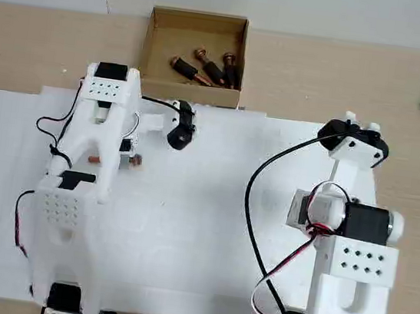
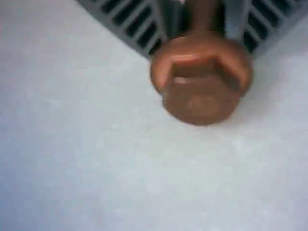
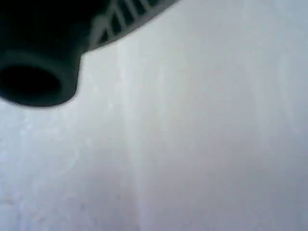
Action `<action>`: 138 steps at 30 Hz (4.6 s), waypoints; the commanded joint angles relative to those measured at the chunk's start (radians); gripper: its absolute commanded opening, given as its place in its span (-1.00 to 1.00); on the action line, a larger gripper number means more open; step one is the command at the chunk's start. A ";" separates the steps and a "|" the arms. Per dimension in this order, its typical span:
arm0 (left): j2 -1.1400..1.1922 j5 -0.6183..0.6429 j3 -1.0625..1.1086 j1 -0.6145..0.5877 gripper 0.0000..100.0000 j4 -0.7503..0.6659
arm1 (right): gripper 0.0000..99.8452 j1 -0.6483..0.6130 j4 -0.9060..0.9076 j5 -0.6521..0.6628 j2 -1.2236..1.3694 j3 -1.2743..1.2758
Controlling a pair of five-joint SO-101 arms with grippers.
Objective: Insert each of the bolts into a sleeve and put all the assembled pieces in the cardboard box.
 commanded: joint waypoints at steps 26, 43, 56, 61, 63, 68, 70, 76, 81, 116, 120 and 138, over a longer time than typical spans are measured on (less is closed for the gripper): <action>-0.638 0.744 -0.033 0.069 -0.99 -0.002 | -0.99 -0.257 0.012 -0.003 -0.186 -0.084; -1.152 1.195 0.349 0.147 -0.99 -0.117 | -0.99 -0.493 -0.189 -0.002 -0.527 0.138; -1.665 1.751 1.053 0.189 -0.99 -0.698 | -0.99 -0.598 -0.529 0.163 -0.743 0.560; -1.817 1.898 1.271 0.189 -0.99 -0.855 | -0.99 -0.693 -0.564 0.213 -0.817 0.661; -1.867 1.938 1.325 0.189 -0.99 -0.870 | -0.99 -0.720 -0.572 0.238 -0.849 0.695; -1.969 2.030 1.374 0.241 -0.99 -0.844 | -0.99 -0.740 -0.642 0.293 -0.934 0.770; -2.001 2.070 1.380 0.302 -0.99 -0.825 | -0.99 -0.740 -0.654 0.327 -0.966 0.801; -2.047 2.130 1.382 0.410 -0.99 -0.804 | -0.99 -0.763 -0.654 0.377 -1.066 0.856; -2.047 2.130 1.382 0.413 -0.99 -0.802 | -0.99 -0.768 -0.654 0.377 -1.061 0.855; -2.048 2.044 1.460 0.483 -0.99 -0.865 | -0.99 -0.768 -0.733 0.416 -1.059 0.852; -2.050 2.044 1.454 0.485 -0.99 -0.875 | -0.99 -0.768 -0.733 0.414 -1.059 0.852; -2.047 2.044 1.509 0.483 -0.99 -0.918 | -0.99 -0.768 -0.733 0.416 -1.061 0.848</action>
